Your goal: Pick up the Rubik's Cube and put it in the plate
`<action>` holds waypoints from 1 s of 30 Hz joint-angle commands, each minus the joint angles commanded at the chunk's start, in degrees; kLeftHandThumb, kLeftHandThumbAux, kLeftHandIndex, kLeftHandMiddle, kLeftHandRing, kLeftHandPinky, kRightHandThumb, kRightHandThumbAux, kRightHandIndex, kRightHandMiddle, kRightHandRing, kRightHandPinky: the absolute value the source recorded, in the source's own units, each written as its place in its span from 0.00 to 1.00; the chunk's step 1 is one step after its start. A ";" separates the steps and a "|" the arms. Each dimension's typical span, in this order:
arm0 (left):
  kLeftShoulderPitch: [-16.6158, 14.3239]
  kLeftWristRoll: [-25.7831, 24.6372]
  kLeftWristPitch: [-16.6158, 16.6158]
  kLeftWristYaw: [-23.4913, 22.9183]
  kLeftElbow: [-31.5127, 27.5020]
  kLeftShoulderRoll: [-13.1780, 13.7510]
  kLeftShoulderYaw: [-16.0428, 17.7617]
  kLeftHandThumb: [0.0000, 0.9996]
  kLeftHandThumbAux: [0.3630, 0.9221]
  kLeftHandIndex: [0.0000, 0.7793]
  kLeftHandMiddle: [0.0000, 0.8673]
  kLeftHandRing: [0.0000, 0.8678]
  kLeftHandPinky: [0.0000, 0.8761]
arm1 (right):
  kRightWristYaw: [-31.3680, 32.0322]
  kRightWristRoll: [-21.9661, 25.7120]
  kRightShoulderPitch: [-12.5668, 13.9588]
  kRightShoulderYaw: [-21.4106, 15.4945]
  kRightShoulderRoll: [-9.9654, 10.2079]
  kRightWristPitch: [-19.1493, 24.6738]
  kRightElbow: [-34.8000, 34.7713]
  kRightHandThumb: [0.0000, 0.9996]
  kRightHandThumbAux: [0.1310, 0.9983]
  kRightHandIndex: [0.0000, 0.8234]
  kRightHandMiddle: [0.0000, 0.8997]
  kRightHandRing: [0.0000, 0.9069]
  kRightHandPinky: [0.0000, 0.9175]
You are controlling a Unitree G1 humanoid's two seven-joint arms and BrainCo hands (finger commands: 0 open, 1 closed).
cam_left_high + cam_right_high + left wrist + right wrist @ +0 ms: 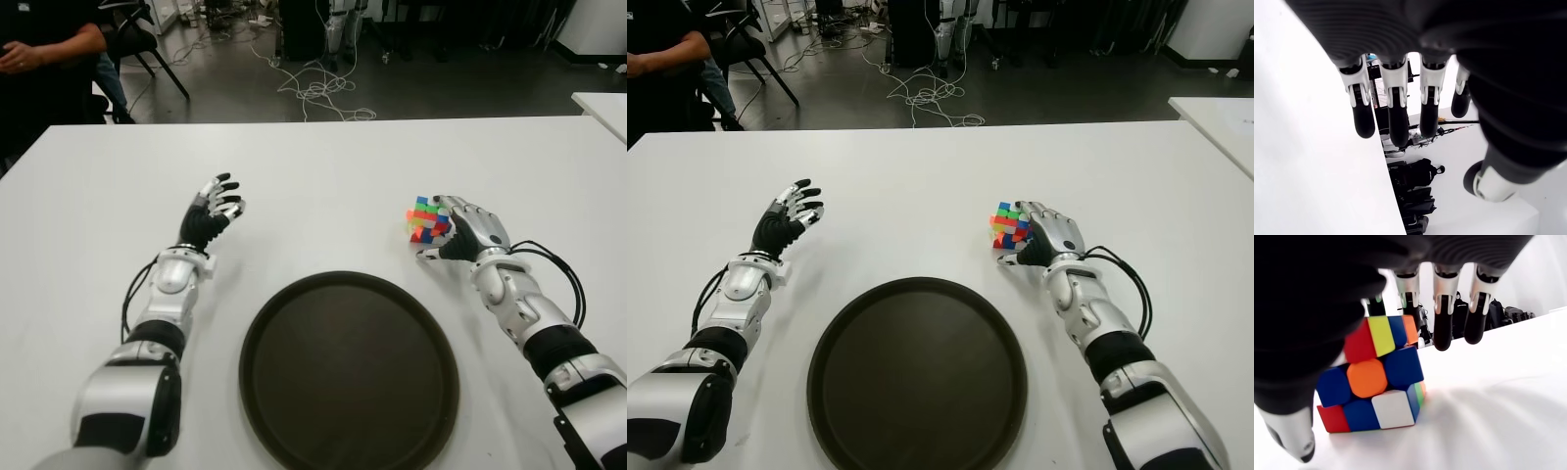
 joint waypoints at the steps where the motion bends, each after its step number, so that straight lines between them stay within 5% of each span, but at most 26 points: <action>1: -0.02 0.01 0.18 0.02 -0.02 0.00 -0.01 0.18 0.64 0.14 0.22 0.23 0.23 | -0.17 0.24 0.00 -0.16 0.13 -0.06 0.08 0.00 0.65 0.16 0.18 0.22 0.27; 30: -0.29 0.37 1.13 0.67 0.21 -0.06 -0.20 0.17 0.60 0.14 0.22 0.22 0.21 | -1.05 0.22 -0.63 0.10 0.07 -0.51 1.61 0.00 0.70 0.17 0.19 0.23 0.28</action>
